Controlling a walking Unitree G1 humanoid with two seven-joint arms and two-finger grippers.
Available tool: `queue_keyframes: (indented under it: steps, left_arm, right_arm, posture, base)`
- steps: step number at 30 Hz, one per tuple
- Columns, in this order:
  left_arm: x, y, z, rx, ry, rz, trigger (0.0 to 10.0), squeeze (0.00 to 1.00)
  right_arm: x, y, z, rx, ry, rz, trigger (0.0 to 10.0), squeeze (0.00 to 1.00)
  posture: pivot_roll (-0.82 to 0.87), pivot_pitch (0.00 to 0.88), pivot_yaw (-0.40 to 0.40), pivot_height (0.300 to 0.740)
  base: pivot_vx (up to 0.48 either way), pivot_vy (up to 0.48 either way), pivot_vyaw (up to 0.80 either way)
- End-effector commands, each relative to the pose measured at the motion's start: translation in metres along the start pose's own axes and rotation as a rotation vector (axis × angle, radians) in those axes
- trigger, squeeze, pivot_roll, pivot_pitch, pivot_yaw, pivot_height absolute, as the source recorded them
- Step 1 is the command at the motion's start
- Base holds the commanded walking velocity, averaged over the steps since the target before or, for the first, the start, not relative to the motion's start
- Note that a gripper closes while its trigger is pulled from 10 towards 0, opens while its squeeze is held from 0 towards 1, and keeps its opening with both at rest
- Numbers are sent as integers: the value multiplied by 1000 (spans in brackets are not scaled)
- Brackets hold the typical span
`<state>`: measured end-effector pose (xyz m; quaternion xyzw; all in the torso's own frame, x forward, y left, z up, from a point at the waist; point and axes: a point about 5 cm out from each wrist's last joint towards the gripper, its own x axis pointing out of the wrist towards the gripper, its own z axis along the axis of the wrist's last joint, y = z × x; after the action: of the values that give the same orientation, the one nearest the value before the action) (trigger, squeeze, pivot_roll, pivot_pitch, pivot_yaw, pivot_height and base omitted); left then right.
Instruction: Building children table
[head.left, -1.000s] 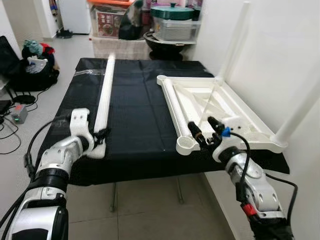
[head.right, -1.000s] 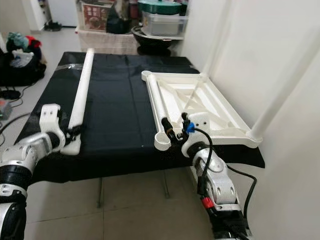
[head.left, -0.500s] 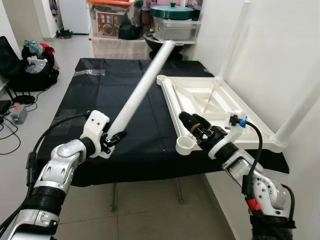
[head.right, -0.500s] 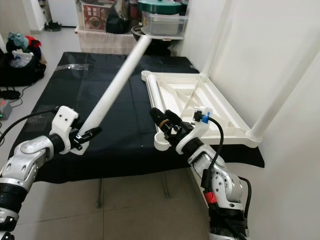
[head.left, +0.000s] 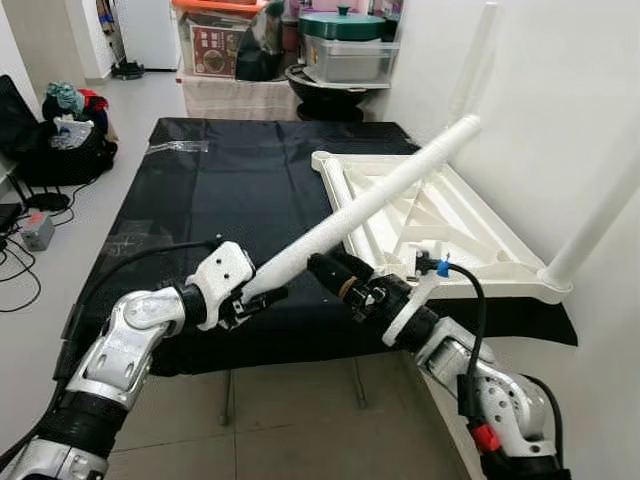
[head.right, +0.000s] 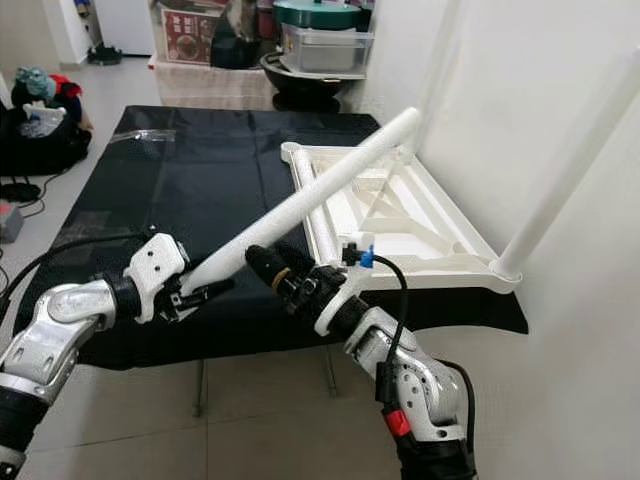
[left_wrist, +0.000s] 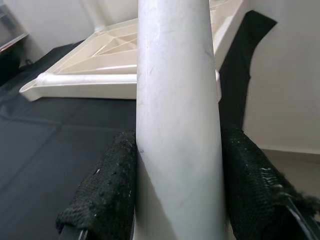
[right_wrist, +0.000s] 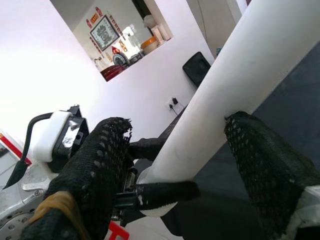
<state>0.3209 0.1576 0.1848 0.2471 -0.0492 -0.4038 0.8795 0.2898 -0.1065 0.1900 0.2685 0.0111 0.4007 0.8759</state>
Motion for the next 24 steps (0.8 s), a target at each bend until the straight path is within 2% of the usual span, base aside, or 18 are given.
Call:
queue_keyframes:
  steps: [1,6,11,13,18,20,24]
  left_arm:
    - [-1,-4,8,35,-29,-40,10000,0]
    - [-1,-7,11,46,-46,-51,10000,0]
    - [-1,-12,13,42,-65,-52,10000,0]
    - [0,-16,15,33,-81,-65,10000,0]
    - [1,-18,15,29,-87,-77,10000,0]
    - [6,-26,14,15,-93,-114,10000,0]
    - [7,-27,13,10,-95,-121,10000,0]
  right_arm:
    - [3,2,-4,24,12,-5,10000,0]
    - [6,1,-6,50,7,-25,10000,0]
    - [9,-6,-5,100,-45,-85,10000,0]
    - [12,-12,-5,152,-96,-141,10000,0]
    - [14,-13,-5,177,-119,-154,10000,0]
    - [24,-13,-1,242,-202,-189,10000,0]
    - [27,-13,-1,262,-217,-197,10000,0]
  posture:
    - [74,0,-81,740]
    - [75,0,-84,740]
    - [76,0,-87,740]
    - [76,0,-88,740]
    - [77,0,-88,740]
    - [73,0,-85,740]
    - [70,0,-84,740]
  base:
    - [0,0,0]
    - [0,0,0]
    - [0,0,0]
    - [0,0,0]
    - [0,0,0]
    - [0,0,0]
    - [0,0,0]
